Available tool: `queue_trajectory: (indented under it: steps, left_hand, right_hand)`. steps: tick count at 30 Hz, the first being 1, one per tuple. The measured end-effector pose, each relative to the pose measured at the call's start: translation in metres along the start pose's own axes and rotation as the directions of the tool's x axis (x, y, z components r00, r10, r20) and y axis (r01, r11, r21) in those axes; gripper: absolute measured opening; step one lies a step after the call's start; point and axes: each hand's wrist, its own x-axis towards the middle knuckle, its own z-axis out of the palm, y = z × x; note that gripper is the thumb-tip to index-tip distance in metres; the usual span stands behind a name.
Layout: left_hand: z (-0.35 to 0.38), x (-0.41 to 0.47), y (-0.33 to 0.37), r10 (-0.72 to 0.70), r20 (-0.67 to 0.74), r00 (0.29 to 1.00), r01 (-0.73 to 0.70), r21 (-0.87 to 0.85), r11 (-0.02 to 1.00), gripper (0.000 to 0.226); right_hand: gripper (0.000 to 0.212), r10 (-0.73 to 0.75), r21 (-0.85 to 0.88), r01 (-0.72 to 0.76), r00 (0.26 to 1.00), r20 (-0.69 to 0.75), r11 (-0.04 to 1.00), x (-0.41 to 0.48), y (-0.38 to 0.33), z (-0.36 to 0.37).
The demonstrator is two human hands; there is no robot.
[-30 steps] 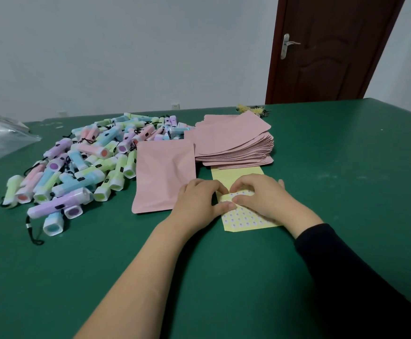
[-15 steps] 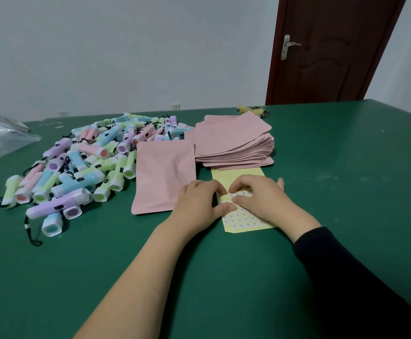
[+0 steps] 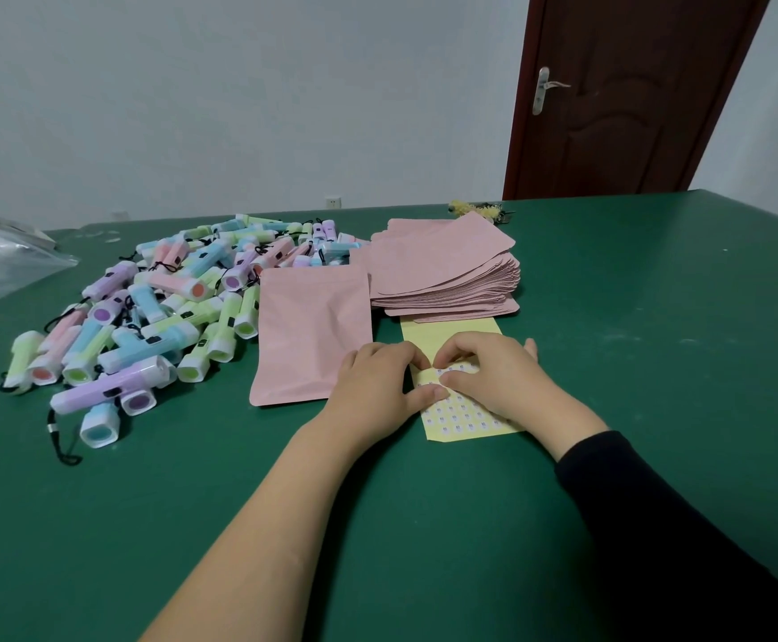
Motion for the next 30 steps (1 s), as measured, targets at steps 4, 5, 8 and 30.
queue_trajectory:
  steps: [4, 5, 8, 30]
  left_hand:
    - [0.001, 0.001, -0.001, 0.002, 0.000, 1.000, -0.002, 0.009, 1.000, 0.041]
    - [0.001, 0.002, -0.001, 0.001, -0.003, 1.000, -0.001, 0.009, 1.000, 0.041]
    - [0.001, 0.001, -0.002, -0.006, 0.006, 1.000, 0.006, 0.013, 1.000, 0.042]
    - [-0.072, -0.009, -0.050, -0.683, -0.291, 0.670, 0.276, -0.757, 0.593, 0.045]
  right_hand:
    - [0.025, -0.014, -0.009, 0.013, 1.000, -0.004, 1.000, 0.000, 0.000, 0.001]
    - [0.026, -0.018, -0.013, 0.018, 1.000, -0.004, 1.000, 0.000, -0.001, 0.001]
    - [0.025, -0.038, 0.004, 0.038, 0.999, -0.030, 0.999, 0.000, -0.003, -0.001]
    - [0.010, 0.110, 0.857, -0.190, 0.982, 0.156, 0.479, 0.021, -0.054, 0.022]
